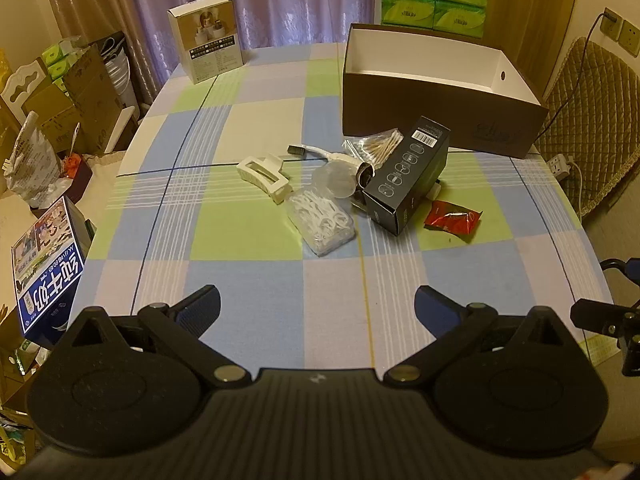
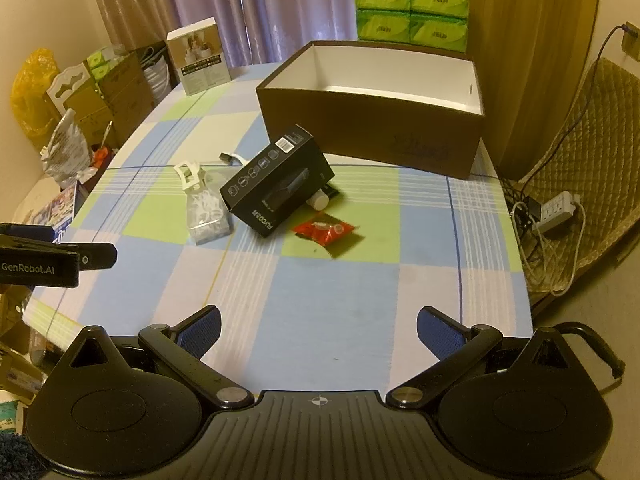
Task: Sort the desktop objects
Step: 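Move both tools toward the cluttered objects on the table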
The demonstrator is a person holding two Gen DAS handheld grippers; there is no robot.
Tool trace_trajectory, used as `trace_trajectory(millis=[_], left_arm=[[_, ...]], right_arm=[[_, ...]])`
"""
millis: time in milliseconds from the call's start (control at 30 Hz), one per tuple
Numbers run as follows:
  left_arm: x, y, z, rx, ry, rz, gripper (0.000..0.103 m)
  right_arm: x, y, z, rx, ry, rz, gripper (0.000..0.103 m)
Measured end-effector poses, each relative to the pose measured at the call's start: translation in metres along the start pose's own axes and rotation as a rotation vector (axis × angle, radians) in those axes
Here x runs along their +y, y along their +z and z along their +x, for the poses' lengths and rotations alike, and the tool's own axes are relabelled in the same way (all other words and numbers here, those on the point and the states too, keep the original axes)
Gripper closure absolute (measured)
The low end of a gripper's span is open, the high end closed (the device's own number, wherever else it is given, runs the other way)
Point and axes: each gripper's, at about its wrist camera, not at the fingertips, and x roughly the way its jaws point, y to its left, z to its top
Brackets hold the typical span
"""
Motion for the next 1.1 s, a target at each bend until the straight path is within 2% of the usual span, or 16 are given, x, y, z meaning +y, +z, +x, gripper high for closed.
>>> trace_trajectory(millis=[1100], left_arm=[[0.005,0.025,0.02,0.014,-0.022,0.03,0.001]], right_arm=[[-0.001,0.021,0.015,0.02,-0.006,0.021,0.002]])
